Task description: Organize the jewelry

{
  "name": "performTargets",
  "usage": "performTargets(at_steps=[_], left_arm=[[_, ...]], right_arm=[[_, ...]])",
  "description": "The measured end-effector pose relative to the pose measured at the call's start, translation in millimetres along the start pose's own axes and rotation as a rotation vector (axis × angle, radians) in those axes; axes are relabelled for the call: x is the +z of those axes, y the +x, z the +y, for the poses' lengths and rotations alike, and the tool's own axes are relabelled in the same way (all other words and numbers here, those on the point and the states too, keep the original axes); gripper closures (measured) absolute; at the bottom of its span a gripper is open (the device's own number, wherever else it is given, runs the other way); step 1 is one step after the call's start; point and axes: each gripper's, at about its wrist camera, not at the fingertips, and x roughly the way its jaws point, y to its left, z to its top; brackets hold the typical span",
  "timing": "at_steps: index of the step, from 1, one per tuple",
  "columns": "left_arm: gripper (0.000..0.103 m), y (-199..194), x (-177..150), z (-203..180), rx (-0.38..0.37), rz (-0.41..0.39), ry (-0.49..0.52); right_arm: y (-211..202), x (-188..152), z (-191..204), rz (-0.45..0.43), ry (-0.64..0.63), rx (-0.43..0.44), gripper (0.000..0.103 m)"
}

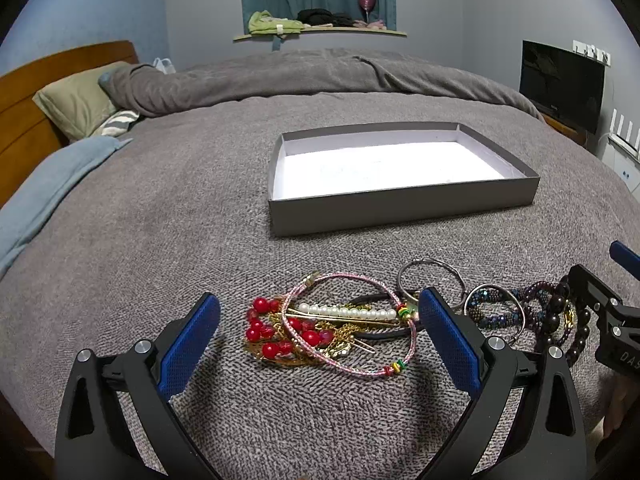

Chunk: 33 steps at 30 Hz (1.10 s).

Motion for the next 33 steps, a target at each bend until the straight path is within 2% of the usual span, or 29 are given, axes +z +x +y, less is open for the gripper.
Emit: performTargets(at_steps=[26,33], left_arm=[[0.005,0.9,-2.6,-1.3,-0.001,-0.003,0.001],[0.005,0.5,-3.7,0.8,-0.006,0.003,-0.014]], right_arm=[[-2.1,-0.4,-1.4,-0.009,-0.012,-0.001,0.005],[-14.6,-10.2,-0.7,-0.010,-0.029,0.069,0.005]])
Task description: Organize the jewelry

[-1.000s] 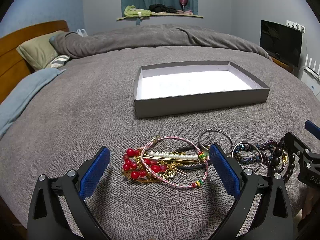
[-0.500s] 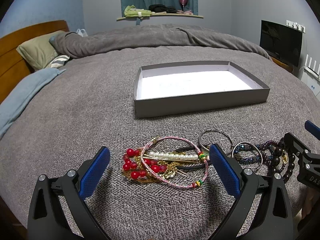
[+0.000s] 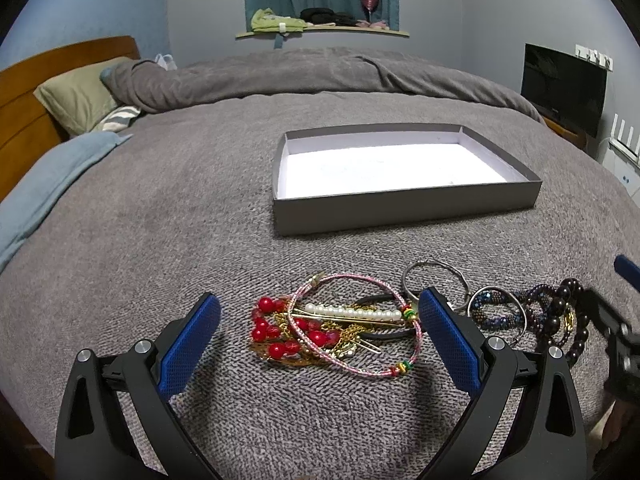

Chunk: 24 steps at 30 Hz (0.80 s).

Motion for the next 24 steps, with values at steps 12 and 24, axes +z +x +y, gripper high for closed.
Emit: performTargets(at_steps=[12,24], left_arm=[[0.005,-1.4,1.5,1.1,-0.004,0.003,0.001],[0.005,-2.3,1.7,1.6,-0.025,0.004,0.002]], right_arm=[[-13.8,-17.3,10.0,0.022,-0.024,0.054,0.005],[10.1,-22.3,-21.1,0.124,0.110,0.037,0.058]])
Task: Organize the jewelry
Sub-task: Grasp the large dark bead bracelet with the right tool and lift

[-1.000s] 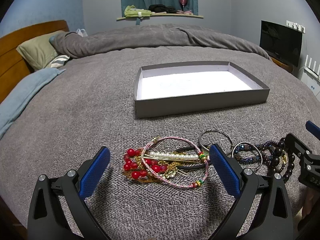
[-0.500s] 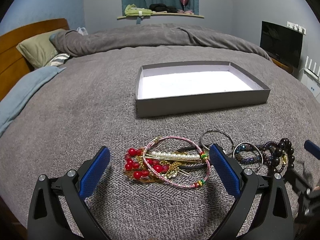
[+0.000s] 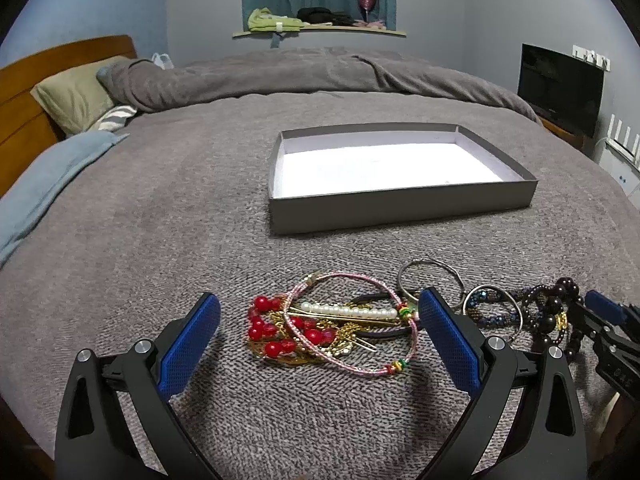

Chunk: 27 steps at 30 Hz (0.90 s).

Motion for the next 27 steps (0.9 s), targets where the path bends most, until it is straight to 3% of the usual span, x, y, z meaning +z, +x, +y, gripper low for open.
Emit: performTargets(at_steps=[5,9,11,18,22,27], left_arm=[[0.005,-0.2,-0.3,-3.5,-0.021,0.002,0.014],[0.005,-1.9,-1.0,-6.2,-0.036,0.000,0.025],[0.005,-2.9,-0.9,-8.3,-0.046,0.000,0.030],[0.005,-15.9,1.7,-24.9,-0.127,-0.048,0.090],[0.005,-30.6,3.3,-45.9,-0.227,-0.096,0.161],[0.006,-29.1,0.4,-70.9,-0.357,-0.051,0.236]], right_arm=[[7.8,-1.0,9.6,0.027,-0.066,-0.014,0.065],[8.9,1.0,4.1,0.046,-0.041,0.028,0.072],[6.4,2.9,1.5,0.043,-0.025,0.048,0.088],[-25.3,21.8,5.2,-0.079,-0.032,0.121,0.088],[-46.1,42.9,1.7,-0.157,-0.026,0.141,0.088],[-58.7,62.9,-16.3,-0.209,0.006,0.117,0.088]])
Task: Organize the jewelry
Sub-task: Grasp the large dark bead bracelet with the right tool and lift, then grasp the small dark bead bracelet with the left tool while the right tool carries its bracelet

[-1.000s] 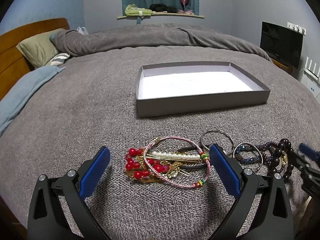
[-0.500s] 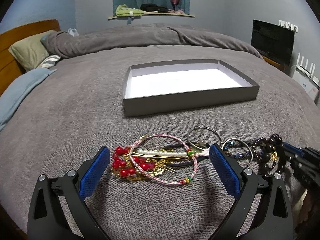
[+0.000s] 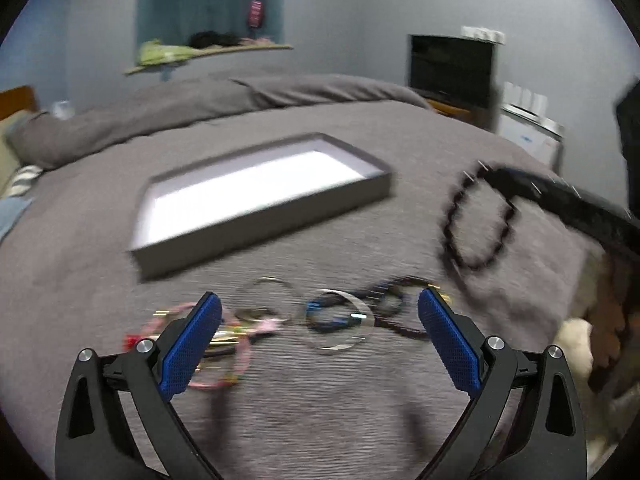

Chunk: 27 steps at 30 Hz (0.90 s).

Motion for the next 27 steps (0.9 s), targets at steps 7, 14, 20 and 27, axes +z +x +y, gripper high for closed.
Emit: performTargets(at_steps=[7,14,20,27], left_arm=[[0.048,28.1,-5.1,-50.7,-0.139,0.095,0.153],[0.069,61.6,-11.3,-73.7,-0.120,0.167,0.236],[0.089,72.2,-7.4,-75.6,-0.093,0.154,0.238],[0.096,55.4,27.4,-65.6,-0.135,0.117,0.216]], right_arm=[[-0.5,3.3,-22.2,-0.008,0.050,-0.020,0.088],[5.0,-1.8,-30.9,0.020,0.074,-0.008,0.088],[7.3,-5.2,-32.5,0.031,0.080,0.007,0.088],[10.5,-7.5,-48.8,0.048,0.137,0.024,0.088]])
